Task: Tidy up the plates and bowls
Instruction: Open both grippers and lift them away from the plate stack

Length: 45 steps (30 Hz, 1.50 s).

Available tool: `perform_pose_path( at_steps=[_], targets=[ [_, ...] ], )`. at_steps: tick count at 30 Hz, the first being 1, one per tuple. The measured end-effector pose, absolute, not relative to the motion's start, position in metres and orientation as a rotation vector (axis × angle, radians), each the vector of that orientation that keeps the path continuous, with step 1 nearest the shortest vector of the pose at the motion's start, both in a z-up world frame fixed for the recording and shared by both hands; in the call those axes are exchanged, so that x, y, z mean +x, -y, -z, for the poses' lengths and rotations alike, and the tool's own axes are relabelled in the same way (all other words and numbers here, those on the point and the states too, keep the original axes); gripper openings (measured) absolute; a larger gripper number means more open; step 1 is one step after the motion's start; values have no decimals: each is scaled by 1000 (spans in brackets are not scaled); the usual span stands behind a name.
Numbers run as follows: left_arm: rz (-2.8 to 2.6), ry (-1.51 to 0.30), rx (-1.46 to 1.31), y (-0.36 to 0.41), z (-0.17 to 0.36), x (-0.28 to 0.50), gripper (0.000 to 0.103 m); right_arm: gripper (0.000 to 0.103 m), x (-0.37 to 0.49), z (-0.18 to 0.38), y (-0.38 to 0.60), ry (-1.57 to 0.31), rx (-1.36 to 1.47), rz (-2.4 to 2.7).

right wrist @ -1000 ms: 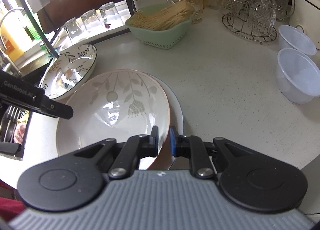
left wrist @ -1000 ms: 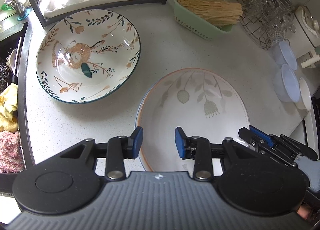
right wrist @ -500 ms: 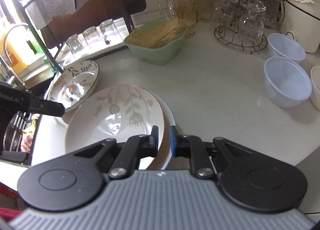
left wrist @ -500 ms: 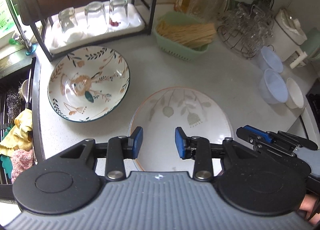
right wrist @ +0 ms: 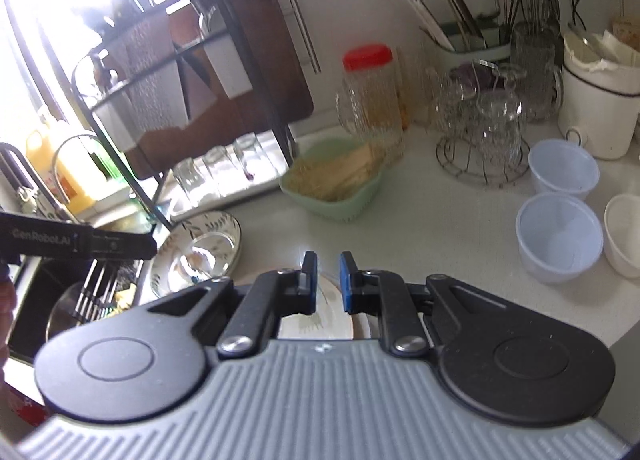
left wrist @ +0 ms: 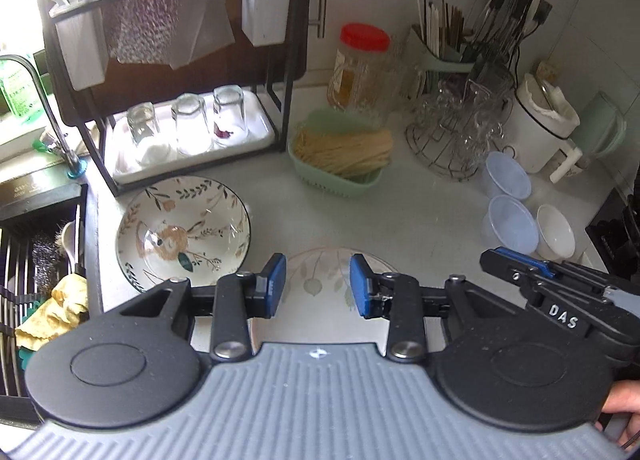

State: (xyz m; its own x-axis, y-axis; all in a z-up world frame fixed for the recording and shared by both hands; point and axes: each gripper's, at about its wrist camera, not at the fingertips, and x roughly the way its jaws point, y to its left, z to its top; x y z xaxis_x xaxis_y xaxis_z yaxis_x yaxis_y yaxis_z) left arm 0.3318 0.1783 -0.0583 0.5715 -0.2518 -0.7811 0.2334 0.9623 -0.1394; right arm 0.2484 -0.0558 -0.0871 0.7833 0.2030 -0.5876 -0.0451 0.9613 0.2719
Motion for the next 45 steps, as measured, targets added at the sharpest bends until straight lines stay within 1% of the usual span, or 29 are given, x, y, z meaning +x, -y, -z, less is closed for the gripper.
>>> perform_pose_path(
  at_steps=[4, 7, 13, 19, 25, 29, 45],
  targets=[
    [288, -852, -2, -174, 34, 317, 39, 16, 242, 65, 57, -622, 238, -145],
    [298, -810, 21, -169, 18, 306, 42, 16, 233, 50, 60, -589, 250, -157],
    [297, -752, 27, -163, 2, 287, 42, 16, 217, 36, 59, -556, 239, -153],
    [259, -740, 15, -164, 3, 276, 42, 16, 206, 34, 64, -560, 275, -139],
    [239, -768, -13, -169, 15, 271, 45, 16, 202, 42, 61, -592, 249, -155],
    [220, -779, -46, -174, 18, 266, 51, 16, 201, 44, 58, -596, 232, -166],
    [57, -789, -116, -175, 25, 244, 52, 16, 216, 46, 53, -623, 194, -343]
  ],
)
